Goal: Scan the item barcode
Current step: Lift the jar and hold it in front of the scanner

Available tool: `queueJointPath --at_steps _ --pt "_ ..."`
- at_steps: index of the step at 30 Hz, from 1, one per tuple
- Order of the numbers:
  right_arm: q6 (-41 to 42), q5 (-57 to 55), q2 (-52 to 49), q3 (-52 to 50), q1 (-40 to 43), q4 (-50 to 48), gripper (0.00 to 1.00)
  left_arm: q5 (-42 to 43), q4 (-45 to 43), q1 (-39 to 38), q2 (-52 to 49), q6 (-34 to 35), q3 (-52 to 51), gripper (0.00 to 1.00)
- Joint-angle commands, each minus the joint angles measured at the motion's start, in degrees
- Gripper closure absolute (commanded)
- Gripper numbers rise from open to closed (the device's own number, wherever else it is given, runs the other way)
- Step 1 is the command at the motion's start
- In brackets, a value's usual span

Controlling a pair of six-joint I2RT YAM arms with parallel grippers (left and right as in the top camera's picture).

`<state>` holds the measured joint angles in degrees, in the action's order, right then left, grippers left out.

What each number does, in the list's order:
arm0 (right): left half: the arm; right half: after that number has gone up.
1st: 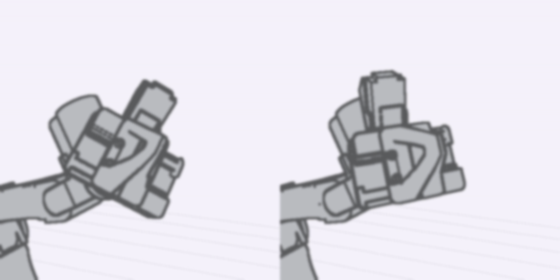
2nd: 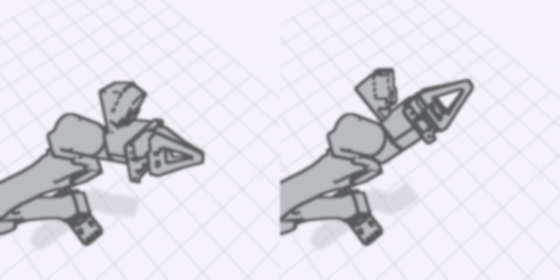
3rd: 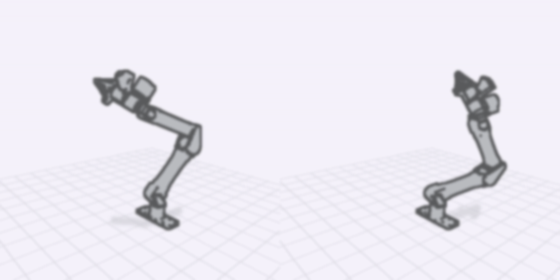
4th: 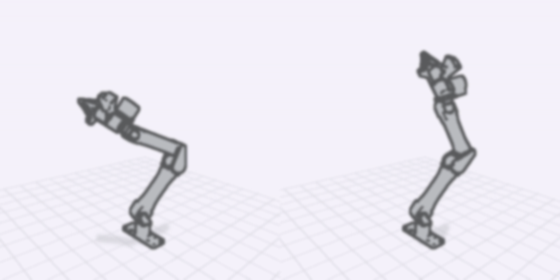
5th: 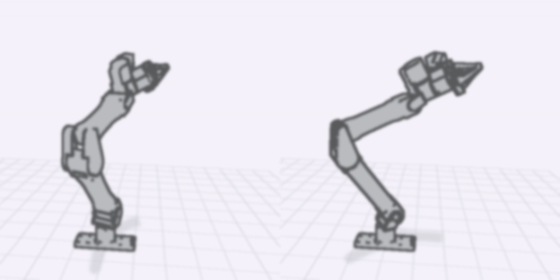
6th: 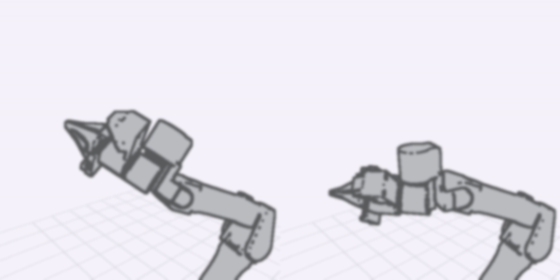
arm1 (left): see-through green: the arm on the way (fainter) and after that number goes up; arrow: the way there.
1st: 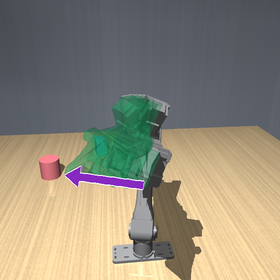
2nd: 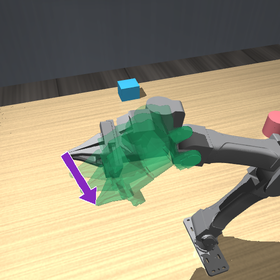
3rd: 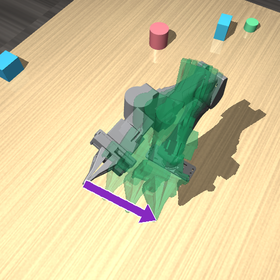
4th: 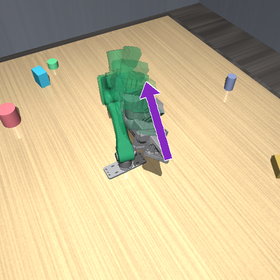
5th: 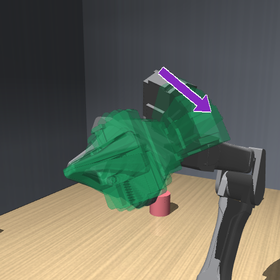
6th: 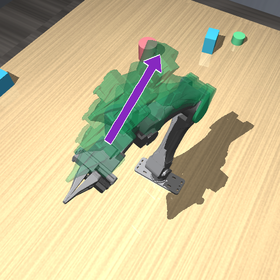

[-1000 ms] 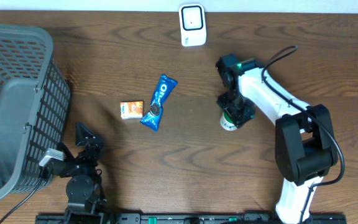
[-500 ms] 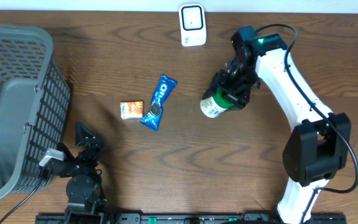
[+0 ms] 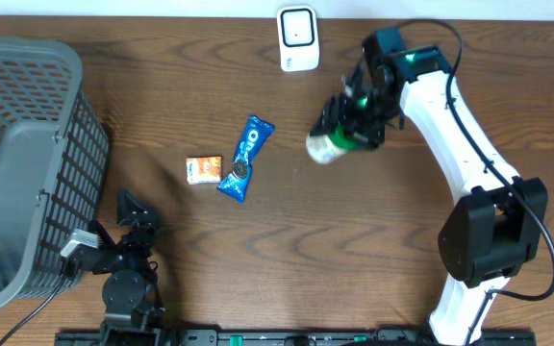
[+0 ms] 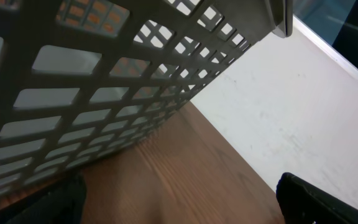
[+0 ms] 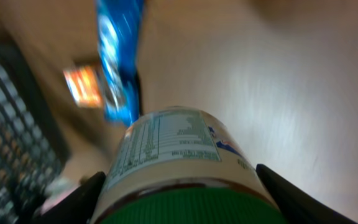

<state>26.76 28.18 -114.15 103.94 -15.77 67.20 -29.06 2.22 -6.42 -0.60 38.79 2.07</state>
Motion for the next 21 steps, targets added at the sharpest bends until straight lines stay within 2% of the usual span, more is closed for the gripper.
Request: queueJointPath --at_steps 1,5,10,15,18,21 --pt "-1.1 -9.0 1.7 4.0 0.1 -6.6 0.51 -0.3 1.8 0.3 0.2 -0.3 -1.0 0.02" --pt "-1.2 -17.5 1.5 4.0 -0.3 -21.0 0.54 -0.3 1.8 0.3 0.2 -0.3 -1.0 0.02" --pt "-1.2 -30.1 1.5 3.4 -1.7 -33.8 0.59 -0.3 1.8 0.3 0.2 -0.3 -1.0 0.02" --pt "-5.2 -43.6 -0.1 1.7 -4.0 -46.5 0.51 -0.3 1.8 0.3 0.2 -0.3 -1.0 0.02" --pt "-8.3 -44.7 -3.1 1.7 -5.4 -53.1 0.51 -0.3 1.8 0.3 0.2 -0.3 -1.0 0.02" --pt "-9.3 -44.8 -6.5 1.7 -5.7 -58.3 0.55 -0.3 1.8 0.3 0.2 -0.3 -1.0 0.02"
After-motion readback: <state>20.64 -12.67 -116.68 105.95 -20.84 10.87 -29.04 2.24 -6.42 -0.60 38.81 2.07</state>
